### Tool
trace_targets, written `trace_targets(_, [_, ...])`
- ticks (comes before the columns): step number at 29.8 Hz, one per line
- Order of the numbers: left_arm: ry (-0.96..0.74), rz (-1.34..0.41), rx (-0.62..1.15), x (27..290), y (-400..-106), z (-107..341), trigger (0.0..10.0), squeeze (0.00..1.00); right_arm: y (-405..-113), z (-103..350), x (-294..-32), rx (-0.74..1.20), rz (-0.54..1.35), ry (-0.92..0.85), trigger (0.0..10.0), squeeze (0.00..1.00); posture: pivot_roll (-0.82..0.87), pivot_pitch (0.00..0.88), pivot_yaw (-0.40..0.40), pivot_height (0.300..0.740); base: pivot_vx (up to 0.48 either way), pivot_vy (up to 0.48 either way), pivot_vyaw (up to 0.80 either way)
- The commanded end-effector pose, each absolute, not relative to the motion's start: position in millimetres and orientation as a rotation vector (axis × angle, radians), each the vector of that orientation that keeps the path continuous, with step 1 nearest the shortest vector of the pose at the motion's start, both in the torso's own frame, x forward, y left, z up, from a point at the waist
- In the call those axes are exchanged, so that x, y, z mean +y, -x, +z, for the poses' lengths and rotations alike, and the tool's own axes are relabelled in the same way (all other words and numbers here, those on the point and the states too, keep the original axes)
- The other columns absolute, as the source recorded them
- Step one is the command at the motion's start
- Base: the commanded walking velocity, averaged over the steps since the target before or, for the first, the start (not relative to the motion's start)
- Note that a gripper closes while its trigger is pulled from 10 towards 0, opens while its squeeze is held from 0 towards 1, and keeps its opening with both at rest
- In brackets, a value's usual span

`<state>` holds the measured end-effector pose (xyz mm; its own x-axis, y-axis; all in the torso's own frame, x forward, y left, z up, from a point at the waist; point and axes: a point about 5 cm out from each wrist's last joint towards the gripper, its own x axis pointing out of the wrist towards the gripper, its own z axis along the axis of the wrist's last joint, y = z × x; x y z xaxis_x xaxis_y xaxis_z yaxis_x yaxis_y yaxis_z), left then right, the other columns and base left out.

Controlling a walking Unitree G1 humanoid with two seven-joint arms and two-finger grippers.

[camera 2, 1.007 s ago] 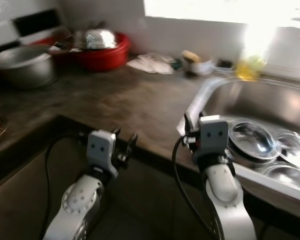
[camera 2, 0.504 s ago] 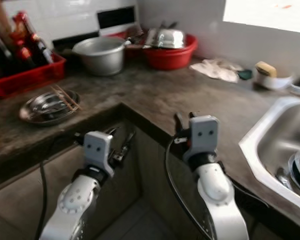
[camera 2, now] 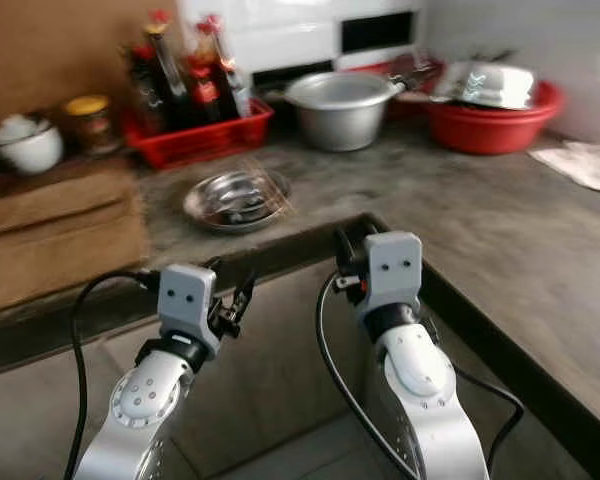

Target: Kitchen organization

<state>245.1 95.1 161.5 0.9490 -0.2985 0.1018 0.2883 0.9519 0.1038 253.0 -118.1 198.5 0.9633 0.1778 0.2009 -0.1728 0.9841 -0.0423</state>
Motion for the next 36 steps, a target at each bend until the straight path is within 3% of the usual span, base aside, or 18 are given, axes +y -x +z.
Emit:
trace_targets(1, [-0.089,-0.308,-0.139,93,-244,166,10.0,0.00,-255,200,-121,-0.206,0.165,0.026,10.0,0.00,0.04,0.021,0.001,0.740,0.000,0.274,0.80])
trace_targets(5, [-0.092,-0.306,-0.143,92,-245,167,10.0,0.00,-256,199,-121,-0.205,0.165,0.030,10.0,0.00,0.04,0.026,0.000,0.740,0.000,0.000,0.80])
trace_targets(17, [-0.093,-0.299,-0.140,92,-245,167,10.0,0.00,-270,204,-127,-0.218,0.139,0.041,10.0,0.02,0.04,0.036,-0.005,0.740,0.000,0.000,0.00])
trace_targets(18, [-0.093,-0.299,-0.140,92,-245,167,10.0,0.00,-272,204,-127,-0.218,0.140,0.046,10.0,1.00,0.04,0.039,-0.006,0.740,0.000,0.000,0.00])
trace_targets(32, [-0.084,-0.304,-0.137,87,-241,168,10.0,0.00,-311,206,-121,-0.234,0.196,0.116,10.0,1.00,0.05,0.078,-0.024,0.740,0.000,0.000,0.00])
trace_targets(33, [-0.083,-0.304,-0.136,87,-240,168,10.0,0.00,-314,207,-120,-0.236,0.198,0.124,10.0,0.00,0.05,0.080,-0.025,0.740,0.000,0.000,0.00])
trace_targets(36, [-0.081,-0.303,-0.134,86,-239,168,10.0,0.00,-320,208,-121,-0.240,0.193,0.135,10.0,0.00,0.06,0.088,-0.030,0.740,0.000,0.000,0.00])
